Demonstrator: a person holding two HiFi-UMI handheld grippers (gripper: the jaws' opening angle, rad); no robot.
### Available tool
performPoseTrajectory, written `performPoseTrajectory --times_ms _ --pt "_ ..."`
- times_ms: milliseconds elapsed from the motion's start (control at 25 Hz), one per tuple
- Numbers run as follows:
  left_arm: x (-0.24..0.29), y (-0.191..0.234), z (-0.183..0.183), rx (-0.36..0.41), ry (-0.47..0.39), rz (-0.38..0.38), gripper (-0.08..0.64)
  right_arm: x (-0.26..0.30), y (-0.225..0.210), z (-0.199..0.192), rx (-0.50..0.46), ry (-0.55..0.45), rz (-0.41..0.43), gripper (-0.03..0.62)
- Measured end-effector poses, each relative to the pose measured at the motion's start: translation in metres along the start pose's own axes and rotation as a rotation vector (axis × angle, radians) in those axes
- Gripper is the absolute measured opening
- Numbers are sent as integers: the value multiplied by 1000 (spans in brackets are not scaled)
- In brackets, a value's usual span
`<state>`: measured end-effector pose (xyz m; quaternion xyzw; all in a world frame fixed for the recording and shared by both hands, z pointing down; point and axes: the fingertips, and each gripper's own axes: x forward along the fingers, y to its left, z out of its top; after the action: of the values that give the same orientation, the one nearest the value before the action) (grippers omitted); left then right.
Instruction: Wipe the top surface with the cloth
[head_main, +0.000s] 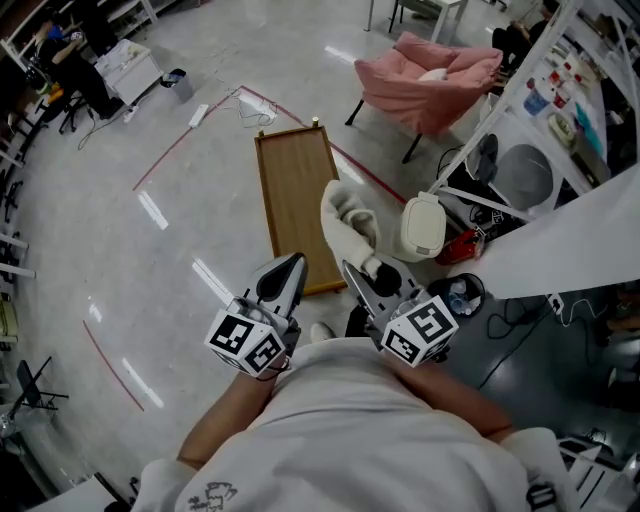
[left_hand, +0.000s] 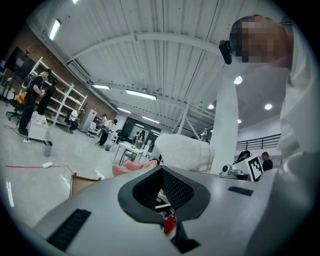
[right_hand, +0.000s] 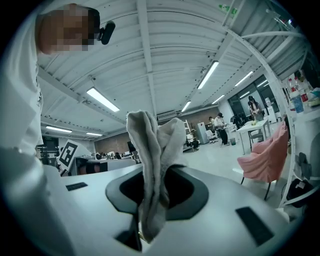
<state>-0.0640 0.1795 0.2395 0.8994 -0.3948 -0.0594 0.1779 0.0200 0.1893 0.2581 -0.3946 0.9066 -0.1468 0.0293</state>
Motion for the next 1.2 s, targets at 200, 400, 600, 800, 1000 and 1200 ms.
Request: performPoseTrajectory --times_ms 200,400,600,800,1000,1200 --pt "17 15 9 18 -10 18 8 25 -18 6 16 10 39 83" --pt "50 33 15 10 -20 60 8 43 -52 18 8 20 78 83" --pt "97 59 21 3 -23 120 8 66 -101 27 26 58 116 83" --pt "148 80 20 0 -14 168 8 90 -147 35 36 94 195 83" --pt "184 94 24 4 -7 232 8 107 -181 37 53 128 263 83" --pt "200 122 17 22 15 287 8 134 -204 21 53 174 321 83"
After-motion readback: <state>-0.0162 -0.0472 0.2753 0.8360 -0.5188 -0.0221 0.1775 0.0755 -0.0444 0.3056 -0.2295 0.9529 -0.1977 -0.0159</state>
